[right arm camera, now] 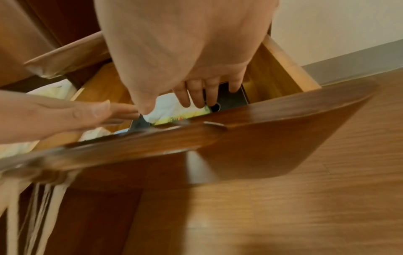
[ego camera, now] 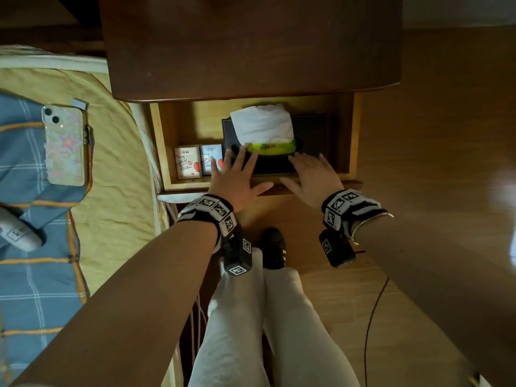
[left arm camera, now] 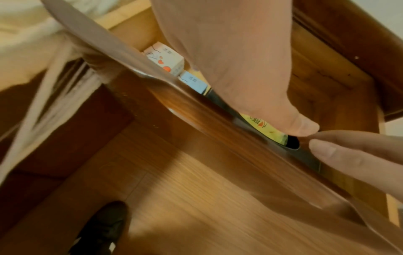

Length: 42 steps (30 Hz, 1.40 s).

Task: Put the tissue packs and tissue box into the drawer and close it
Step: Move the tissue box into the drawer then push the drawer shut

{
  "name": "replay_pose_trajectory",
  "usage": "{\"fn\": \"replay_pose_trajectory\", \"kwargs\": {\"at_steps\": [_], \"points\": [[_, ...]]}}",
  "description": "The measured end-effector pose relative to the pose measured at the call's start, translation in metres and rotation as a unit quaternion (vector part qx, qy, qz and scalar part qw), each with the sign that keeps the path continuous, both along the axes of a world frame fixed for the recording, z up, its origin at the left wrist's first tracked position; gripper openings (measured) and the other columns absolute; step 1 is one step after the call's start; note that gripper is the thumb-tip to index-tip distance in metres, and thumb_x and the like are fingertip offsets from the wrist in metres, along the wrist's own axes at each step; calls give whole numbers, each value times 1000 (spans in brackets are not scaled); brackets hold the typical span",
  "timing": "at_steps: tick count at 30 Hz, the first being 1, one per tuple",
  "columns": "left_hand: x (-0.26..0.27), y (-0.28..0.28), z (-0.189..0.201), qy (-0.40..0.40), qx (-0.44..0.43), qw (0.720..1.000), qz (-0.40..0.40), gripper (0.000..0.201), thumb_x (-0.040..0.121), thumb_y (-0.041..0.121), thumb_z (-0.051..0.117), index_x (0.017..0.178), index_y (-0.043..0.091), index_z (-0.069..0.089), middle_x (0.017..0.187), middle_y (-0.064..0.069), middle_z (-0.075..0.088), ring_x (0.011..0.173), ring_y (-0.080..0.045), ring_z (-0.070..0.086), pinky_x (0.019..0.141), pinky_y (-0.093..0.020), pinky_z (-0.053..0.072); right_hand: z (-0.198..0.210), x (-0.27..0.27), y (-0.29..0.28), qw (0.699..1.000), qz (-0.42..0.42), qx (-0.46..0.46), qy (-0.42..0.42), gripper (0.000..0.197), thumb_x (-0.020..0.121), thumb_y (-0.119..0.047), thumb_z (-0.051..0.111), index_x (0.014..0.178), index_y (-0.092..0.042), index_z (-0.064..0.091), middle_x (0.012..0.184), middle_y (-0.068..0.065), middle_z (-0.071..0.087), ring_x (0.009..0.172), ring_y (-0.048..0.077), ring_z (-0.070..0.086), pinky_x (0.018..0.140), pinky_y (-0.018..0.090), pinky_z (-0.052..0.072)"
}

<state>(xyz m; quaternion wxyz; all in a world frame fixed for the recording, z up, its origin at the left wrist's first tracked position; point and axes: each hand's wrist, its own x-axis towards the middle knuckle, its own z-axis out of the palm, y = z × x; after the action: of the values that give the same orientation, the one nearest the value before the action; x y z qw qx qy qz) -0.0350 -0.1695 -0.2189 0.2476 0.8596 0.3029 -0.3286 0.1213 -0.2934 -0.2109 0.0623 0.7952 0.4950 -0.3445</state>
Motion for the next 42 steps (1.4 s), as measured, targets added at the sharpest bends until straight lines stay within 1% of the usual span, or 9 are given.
{"fn": "replay_pose_trajectory", "kwargs": {"at_steps": [2, 4, 7, 8, 10, 13, 20, 36, 42], "points": [[-15, -2, 5, 0, 25, 999, -24, 91, 85, 75, 24, 155, 25, -5, 164, -4, -2, 150, -33, -1, 116, -60, 4, 5, -10, -10, 999, 40, -14, -18, 72, 93, -56, 40, 150, -15, 23, 158, 6, 27, 147, 22, 22, 121, 45, 11], [-31, -1, 7, 15, 40, 997, -65, 97, 85, 71, 40, 155, 23, -7, 164, -6, -1, 150, -34, 0, 117, -59, 3, 6, -19, -18, 997, 67, -34, -32, 72, 93, -44, 48, 151, -16, 17, 159, 6, 23, 147, 23, 20, 121, 46, 11], [-50, 1, 3, 35, 48, 993, -105, 94, 89, 33, 62, 155, 17, -3, 163, -11, 6, 150, -34, 9, 121, -50, 8, 2, -26, -21, 995, 70, -42, -62, 73, 89, -14, 56, 151, -17, 18, 156, 7, 30, 144, 26, 27, 119, 45, 19], [-54, 2, 1, 27, 61, 992, -109, 88, 91, 21, 60, 155, 16, 1, 162, -12, 11, 149, -33, 14, 121, -47, 10, 0, -27, -20, 994, 72, -41, -74, 74, 87, -9, 57, 150, -17, 20, 154, 8, 33, 142, 28, 30, 117, 46, 22], [-58, 4, -3, 2, 90, 990, -107, 76, 92, 10, 53, 154, 15, 11, 158, -14, 24, 144, -32, 27, 120, -44, 18, -3, -29, -15, 992, 73, -43, -94, 69, 87, -6, 55, 148, -15, 25, 150, 9, 39, 138, 30, 36, 113, 47, 28], [-60, 4, -7, -19, 104, 990, -95, 68, 91, 9, 53, 151, 14, 22, 148, -14, 41, 136, -32, 40, 114, -45, 30, -5, -30, -12, 989, 86, -46, -110, 61, 88, -5, 52, 145, -12, 31, 144, 11, 45, 132, 32, 41, 109, 48, 34], [-58, 3, 4, -11, 130, 985, -117, 59, 91, 5, 52, 146, 5, 31, 140, -19, 49, 128, -37, 49, 110, -48, 36, 7, -25, -14, 991, 82, -48, -96, 59, 91, -3, 46, 146, -14, 30, 147, 9, 43, 135, 29, 40, 113, 49, 29], [-23, 59, 33, -22, 136, 981, -137, 71, 84, 3, 64, 146, 3, 29, 139, -21, 49, 127, -38, 50, 110, -50, 37, 33, 9, 36, 992, 53, -36, -111, 70, 84, 2, 55, 146, -19, 31, 145, 7, 45, 134, 29, 41, 115, 50, 27], [-19, 65, 31, -40, 113, 988, -101, 69, 86, 0, 60, 147, 5, 28, 147, -20, 42, 134, -37, 42, 117, -48, 28, 28, 16, 41, 992, 43, -12, -119, 62, 85, 3, 52, 142, -18, 38, 137, 8, 52, 128, 31, 47, 111, 50, 31]]}}
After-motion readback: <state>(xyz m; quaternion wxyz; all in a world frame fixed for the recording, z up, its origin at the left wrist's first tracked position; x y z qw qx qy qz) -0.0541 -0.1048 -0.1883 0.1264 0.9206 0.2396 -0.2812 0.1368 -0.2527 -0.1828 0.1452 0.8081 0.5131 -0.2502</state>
